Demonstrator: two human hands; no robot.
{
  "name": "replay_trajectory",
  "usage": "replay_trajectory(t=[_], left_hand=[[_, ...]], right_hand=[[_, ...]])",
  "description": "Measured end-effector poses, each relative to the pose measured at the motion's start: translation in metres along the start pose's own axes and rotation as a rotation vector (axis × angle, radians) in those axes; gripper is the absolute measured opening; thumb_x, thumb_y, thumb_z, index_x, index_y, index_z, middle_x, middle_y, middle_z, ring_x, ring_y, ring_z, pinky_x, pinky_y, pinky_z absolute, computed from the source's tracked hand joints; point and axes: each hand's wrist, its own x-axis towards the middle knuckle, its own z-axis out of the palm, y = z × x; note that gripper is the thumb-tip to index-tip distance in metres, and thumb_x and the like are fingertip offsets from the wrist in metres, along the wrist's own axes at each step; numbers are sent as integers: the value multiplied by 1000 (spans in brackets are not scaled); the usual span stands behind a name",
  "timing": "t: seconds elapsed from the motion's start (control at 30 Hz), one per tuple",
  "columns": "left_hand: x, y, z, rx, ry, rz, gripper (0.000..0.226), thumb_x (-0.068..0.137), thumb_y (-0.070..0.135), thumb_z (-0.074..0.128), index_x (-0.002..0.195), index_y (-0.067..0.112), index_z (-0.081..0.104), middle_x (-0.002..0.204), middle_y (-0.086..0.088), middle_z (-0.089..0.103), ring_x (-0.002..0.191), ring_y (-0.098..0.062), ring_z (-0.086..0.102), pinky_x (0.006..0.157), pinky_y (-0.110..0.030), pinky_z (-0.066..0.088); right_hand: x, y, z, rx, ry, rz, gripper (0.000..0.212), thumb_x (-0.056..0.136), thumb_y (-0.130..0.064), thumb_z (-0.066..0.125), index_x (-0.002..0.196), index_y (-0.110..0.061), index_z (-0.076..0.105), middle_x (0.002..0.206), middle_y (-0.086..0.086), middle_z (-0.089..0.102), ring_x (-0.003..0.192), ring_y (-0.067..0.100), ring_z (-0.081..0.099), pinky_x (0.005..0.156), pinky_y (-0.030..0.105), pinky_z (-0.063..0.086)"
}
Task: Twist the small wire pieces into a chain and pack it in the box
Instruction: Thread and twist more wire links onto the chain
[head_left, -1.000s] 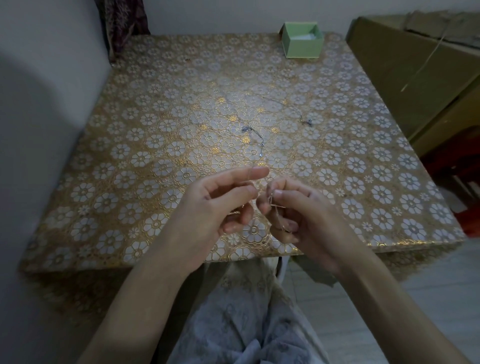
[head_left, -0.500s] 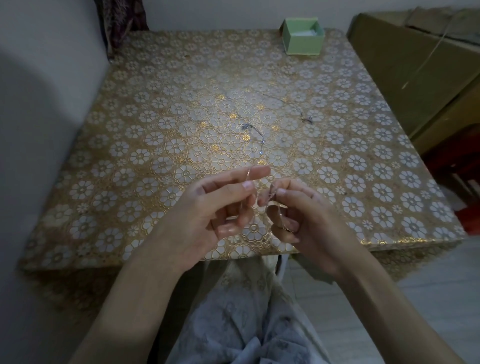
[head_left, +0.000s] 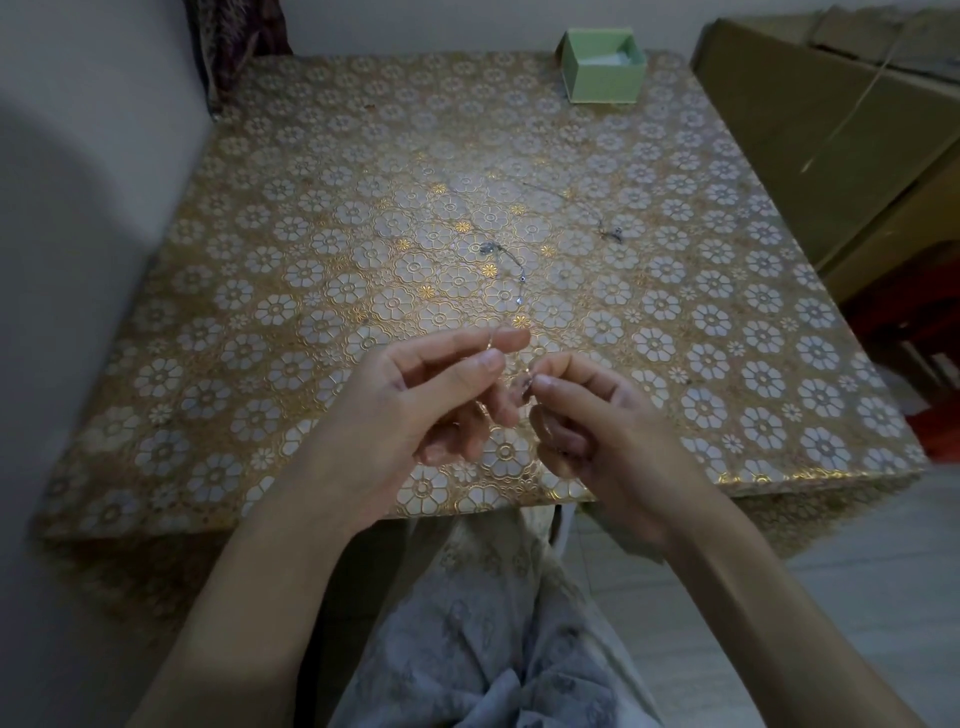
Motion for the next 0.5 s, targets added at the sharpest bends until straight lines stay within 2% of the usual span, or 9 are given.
replay_trajectory(t=[0.17,0.27,0.33,0.5], left_hand=[[-4,8,3,269,6,145,23,75,26,58,93,19,70,62,-2,68,41,-10,52,39,-11,34],[-5,10,1,407,-50,202,13,80,20,69,91,23,75,74,-3,66,40,-9,54,39,-12,34],[-4,9,0,447,-67,215,19,78,17,66,93,25,75,83,-6,60,44,-13,58,39,-15,35],[-4,11,-1,467,-47,239,25,80,14,63,97,29,73,85,-3,56,48,-11,59,39,-18,36]], right_hand=[[0,-2,0,-69,10,-43,5,80,-16,56,76,-15,59,61,-6,55,44,3,27,42,16,24],[0,-4,1,-124,7,-71,5,81,-19,56,78,-16,59,52,-12,47,44,3,26,43,16,22],[1,-5,1,-122,8,-77,8,82,-20,57,75,-20,60,49,-11,38,44,4,24,43,17,21],[3,-7,2,-129,15,-101,8,83,-17,56,80,-16,63,52,-7,36,44,5,25,42,16,25]])
